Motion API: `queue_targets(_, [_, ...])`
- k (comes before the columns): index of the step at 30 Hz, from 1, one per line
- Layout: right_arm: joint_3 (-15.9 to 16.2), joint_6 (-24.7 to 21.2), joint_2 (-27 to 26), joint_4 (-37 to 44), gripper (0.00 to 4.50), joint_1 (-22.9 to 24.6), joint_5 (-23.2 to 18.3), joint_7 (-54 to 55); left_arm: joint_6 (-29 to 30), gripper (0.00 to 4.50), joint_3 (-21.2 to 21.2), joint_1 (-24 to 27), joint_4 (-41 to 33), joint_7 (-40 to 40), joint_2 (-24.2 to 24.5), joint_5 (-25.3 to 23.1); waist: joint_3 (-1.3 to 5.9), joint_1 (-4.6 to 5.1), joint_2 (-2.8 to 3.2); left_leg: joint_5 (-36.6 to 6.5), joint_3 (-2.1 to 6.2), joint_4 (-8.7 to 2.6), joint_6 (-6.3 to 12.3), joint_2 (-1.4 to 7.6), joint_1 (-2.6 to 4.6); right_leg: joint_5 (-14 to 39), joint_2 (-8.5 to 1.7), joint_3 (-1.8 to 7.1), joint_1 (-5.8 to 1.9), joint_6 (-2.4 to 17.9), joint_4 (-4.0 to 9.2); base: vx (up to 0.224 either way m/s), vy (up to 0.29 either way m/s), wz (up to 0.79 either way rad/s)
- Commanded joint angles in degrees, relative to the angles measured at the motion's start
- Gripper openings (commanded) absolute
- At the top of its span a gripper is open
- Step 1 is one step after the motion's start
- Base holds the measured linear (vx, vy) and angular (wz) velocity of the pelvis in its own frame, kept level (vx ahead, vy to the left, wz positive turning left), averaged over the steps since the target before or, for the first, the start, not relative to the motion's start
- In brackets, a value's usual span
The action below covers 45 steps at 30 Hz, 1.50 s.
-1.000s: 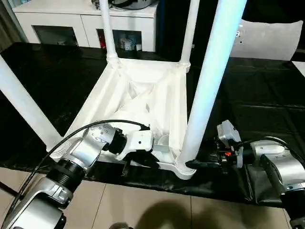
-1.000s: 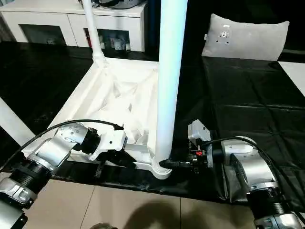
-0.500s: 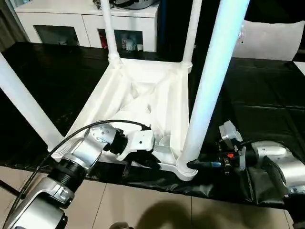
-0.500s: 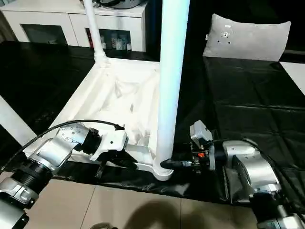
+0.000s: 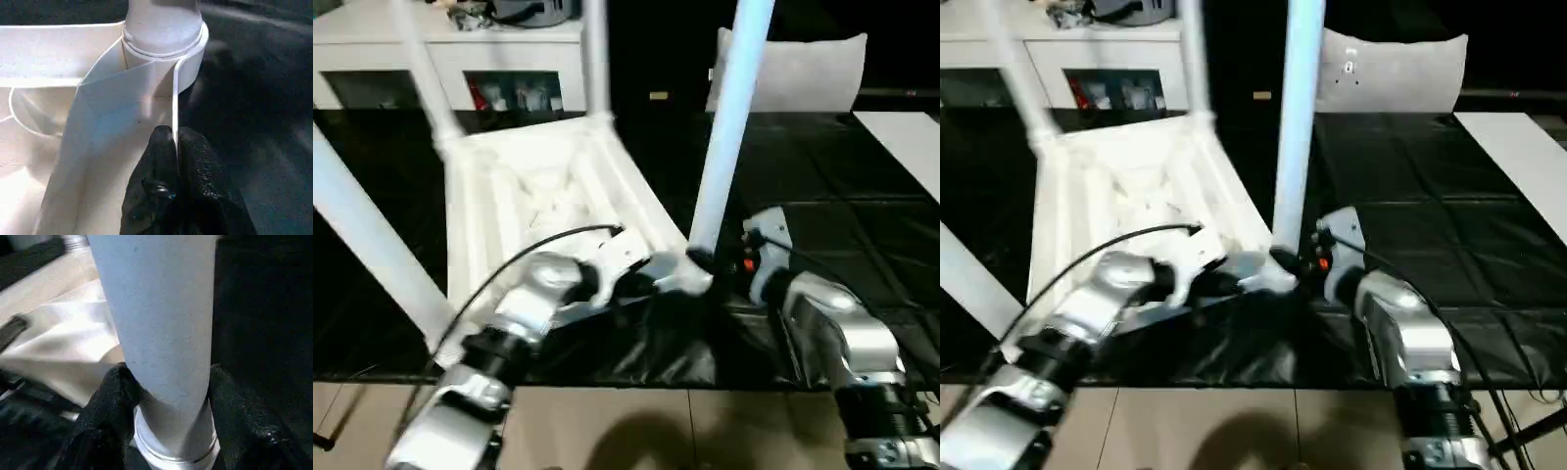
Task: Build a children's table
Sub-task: Rotate leg to tighten, then rotate table base
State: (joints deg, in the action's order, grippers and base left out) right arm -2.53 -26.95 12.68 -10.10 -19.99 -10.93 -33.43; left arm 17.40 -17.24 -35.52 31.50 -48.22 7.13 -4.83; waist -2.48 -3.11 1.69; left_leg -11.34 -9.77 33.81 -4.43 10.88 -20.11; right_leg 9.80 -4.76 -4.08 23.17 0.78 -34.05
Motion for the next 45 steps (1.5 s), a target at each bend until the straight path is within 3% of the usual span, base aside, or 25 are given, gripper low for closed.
queue_targets(1, [3.7,-1.0,-3.8,-0.7,2.61,0.7,-1.5,-0.1,-1.1,0.0,-0.6,-2.4,-2.1,1.2,-3.6,1.4,3.52,-0.67,-0.87,-8.3,0.47,-3.94,3.06,1.21,-0.75,18.8,-3.12,2.13,-3.14,7.8,4.81,0.0,0.0,0.0])
queue_targets(5, [2.2,0.4,-3.5,0.0,3.03,1.4,-2.3,-0.4,-2.2,0.0,-1.8,-1.7,-2.8,-0.5,-2.3,0.4,3.82,-0.79,-0.62,-4.8,0.42,-3.64,4.6,1.32,-0.87,8.7,-3.11,2.19,-3.52,11.1,3.76,0.0,0.0,0.0])
queue_targets(7, [2.5,2.4,-1.1,0.1,3.17,2.3,-1.4,-2.7,-3.5,0.0,-2.1,-1.4,-2.8,-1.3,-0.7,-0.2,3.78,-0.96,-0.51,-5.2,0.37,-3.6,4.99,1.45,-0.78,7.6,-3.16,2.2,-3.53,11.9,3.71,0.0,0.0,0.0])
queue_targets(10, [1.3,4.0,1.7,-0.7,3.43,2.6,-2.0,-5.8,-5.1,0.0,-2.6,-1.0,-2.7,-3.0,0.8,-0.3,3.54,-1.08,-0.79,-6.9,0.28,-3.74,5.06,1.5,-0.77,9.8,-3.23,2.24,-3.62,11.8,3.94,0.0,0.0,0.0])
queue_targets(12, [0.9,4.7,2.5,-0.9,3.53,2.6,-2.3,-6.6,-5.4,0.0,-2.8,-1.0,-2.7,-3.6,1.2,-0.4,3.43,-1.22,-0.62,-8.0,0.29,-3.82,4.72,1.55,-0.63,12.3,-3.3,2.23,-3.52,11.4,4.16,0.0,0.0,0.0])
queue_targets(13, [-0.9,6.6,5.9,-2.0,3.67,2.5,-2.7,-10.4,-6.7,0.0,-3.5,-0.7,-2.8,-5.8,2.9,-0.7,3.45,-1.5,-0.71,-8.6,0.32,-3.82,4.48,1.57,-0.55,14.2,-3.42,2.21,-3.51,10.7,4.34,0.0,0.0,0.0])
queue_targets(15, [-1.3,7.5,7.6,-2.3,3.8,2.6,-2.9,-12.4,-7.2,0.0,-3.8,-0.6,-2.8,-6.9,3.6,-0.6,3.37,-1.67,-0.7,-8.8,0.27,-3.84,4.59,1.65,-0.49,14.9,-3.35,2.26,-3.42,10.5,4.44,0.0,0.0,0.0])
queue_targets(20, [-1.0,10.0,14.4,-2.9,4.3,4.5,-3.1,-20.4,-10.8,0.0,-5.0,-0.8,-1.9,-11.1,6.5,-0.9,3.57,-2.75,-0.91,-6.9,0.25,-3.58,5.35,1.78,-0.53,11.9,-3.4,2.32,-3.49,10.9,3.98,0.0,0.0,0.0])
queue_targets(24, [-0.4,10.6,17.9,-2.2,4.47,6.0,-4.1,-25.4,-12.6,0.0,-5.2,-1.8,0.0,-11.4,7.7,-1.5,3.5,-3.07,-1.12,-6.9,0.13,-3.47,6.03,1.71,-0.59,11.3,-3.36,2.23,-3.48,11.3,3.87,0.0,0.0,0.0])
queue_targets(29, [-1.1,9.7,18.8,-0.3,4.47,7.2,-6.2,-27.9,-13.4,0.0,-4.7,-2.5,1.1,-10.9,7.6,-1.5,3.46,-3.43,-1.17,-7.7,0.21,-3.56,5.88,1.8,-0.56,15.3,-3.42,2.11,-3.39,10.2,4.24,0.0,0.0,0.0])
queue_targets(36, [-0.3,3.5,18.2,10.2,4.47,11.4,-14.7,-33.1,-14.8,0.0,-3.3,-3.0,3.4,-6.5,6.4,-1.7,3.42,-3.65,-1.28,-8.1,0.33,-3.58,6.48,1.85,-0.71,16.0,-3.38,2.05,-3.36,9.4,4.34,0.0,0.0,0.0])
queue_targets(38, [-0.3,2.3,17.5,12.2,4.5,11.3,-16.4,-32.7,-13.7,0.43,-2.5,-3.1,3.4,-6.5,5.9,-0.7,3.36,-3.65,-1.22,-8.7,0.42,-3.76,5.72,1.89,-0.64,18.3,-3.41,2.04,-3.23,8.6,4.59,0.0,0.0,0.0])
queue_targets(39, [-0.1,1.4,16.6,13.5,4.5,11.0,-17.3,-31.8,-11.9,0.43,-1.5,-2.8,2.2,-7.4,5.6,0.9,3.33,-3.61,-1.23,-8.7,0.45,-3.82,5.5,1.88,-0.67,18.6,-3.43,2.03,-3.21,8.5,4.63,0.0,0.0,0.0])
queue_targets(41, [0.1,0.9,15.8,14.7,4.5,10.8,-18.0,-30.9,-10.6,0.43,-0.4,-2.4,0.6,-7.6,5.1,2.5,3.33,-3.51,-1.13,-8.7,0.47,-3.86,4.98,1.9,-0.64,18.6,-3.47,2.09,-3.11,8.6,4.65,0.0,0.0,0.0])
queue_targets(43, [0.7,0.1,13.6,16.5,4.5,9.9,-18.7,-28.3,-8.5,0.74,1.8,-1.1,-3.1,-6.5,4.2,5.2,3.52,-3.61,-1.0,-7.3,0.52,-3.82,4.46,1.95,-0.81,15.8,-3.7,2.12,-3.23,10.1,4.17,0.0,0.0,0.0])
queue_targets(45, [0.9,-0.4,11.8,17.3,4.5,9.1,-18.8,-26.0,-7.7,0.81,2.4,0.4,-5.8,-5.7,4.2,6.1,3.58,-3.61,-0.87,-7.4,0.48,-3.75,4.4,2.13,-0.54,14.8,-3.62,2.16,-2.99,10.7,4.08,0.0,0.0,0.0])
